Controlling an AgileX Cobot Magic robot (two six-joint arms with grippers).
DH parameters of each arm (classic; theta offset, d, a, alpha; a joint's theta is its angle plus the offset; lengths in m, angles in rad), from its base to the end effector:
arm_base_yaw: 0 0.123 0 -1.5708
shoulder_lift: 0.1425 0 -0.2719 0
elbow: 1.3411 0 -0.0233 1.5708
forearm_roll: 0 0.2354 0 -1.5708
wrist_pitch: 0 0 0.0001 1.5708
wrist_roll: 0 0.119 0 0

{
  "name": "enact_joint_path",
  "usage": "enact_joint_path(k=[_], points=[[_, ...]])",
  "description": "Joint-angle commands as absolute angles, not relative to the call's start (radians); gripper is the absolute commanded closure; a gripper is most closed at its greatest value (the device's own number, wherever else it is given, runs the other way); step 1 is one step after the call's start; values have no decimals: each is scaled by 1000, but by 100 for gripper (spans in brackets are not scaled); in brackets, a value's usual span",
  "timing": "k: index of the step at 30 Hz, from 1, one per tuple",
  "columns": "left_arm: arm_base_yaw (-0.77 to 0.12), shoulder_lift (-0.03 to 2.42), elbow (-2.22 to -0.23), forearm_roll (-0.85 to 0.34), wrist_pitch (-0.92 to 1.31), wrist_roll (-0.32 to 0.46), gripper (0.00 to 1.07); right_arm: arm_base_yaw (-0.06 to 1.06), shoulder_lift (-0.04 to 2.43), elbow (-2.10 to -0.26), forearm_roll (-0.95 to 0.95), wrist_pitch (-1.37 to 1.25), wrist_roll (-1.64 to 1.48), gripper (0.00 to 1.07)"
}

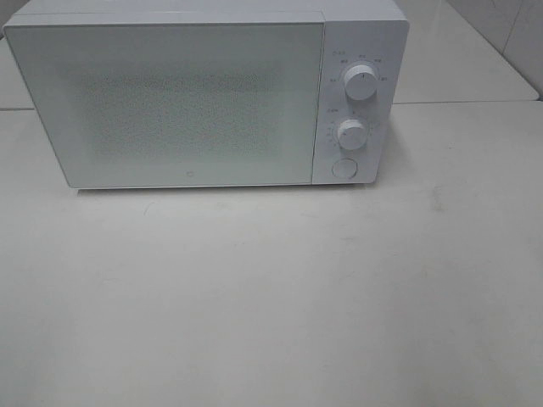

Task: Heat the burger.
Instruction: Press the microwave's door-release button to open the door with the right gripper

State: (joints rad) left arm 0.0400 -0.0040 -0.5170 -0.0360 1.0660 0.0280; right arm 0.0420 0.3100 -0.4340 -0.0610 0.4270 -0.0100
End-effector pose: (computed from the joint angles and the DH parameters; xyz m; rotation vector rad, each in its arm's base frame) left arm 0.0174 -0.0031 0.2615 -0.0099 2.0281 0.0000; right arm 0.0970 0.0011 0.2885 -0.0778 1.7843 -0.0395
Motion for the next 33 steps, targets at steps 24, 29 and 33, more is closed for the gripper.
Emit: enact_joint_path(k=[24, 29, 33], points=[[35, -12, -516, -36, 1069, 20, 7, 38, 875, -412, -64, -300, 146, 33], [35, -12, -516, -36, 1069, 20, 7, 38, 975, -411, -64, -429, 142, 33], [35, -12, -516, -36, 1069, 20, 7, 38, 1068, -389, -63, -583, 106, 33]])
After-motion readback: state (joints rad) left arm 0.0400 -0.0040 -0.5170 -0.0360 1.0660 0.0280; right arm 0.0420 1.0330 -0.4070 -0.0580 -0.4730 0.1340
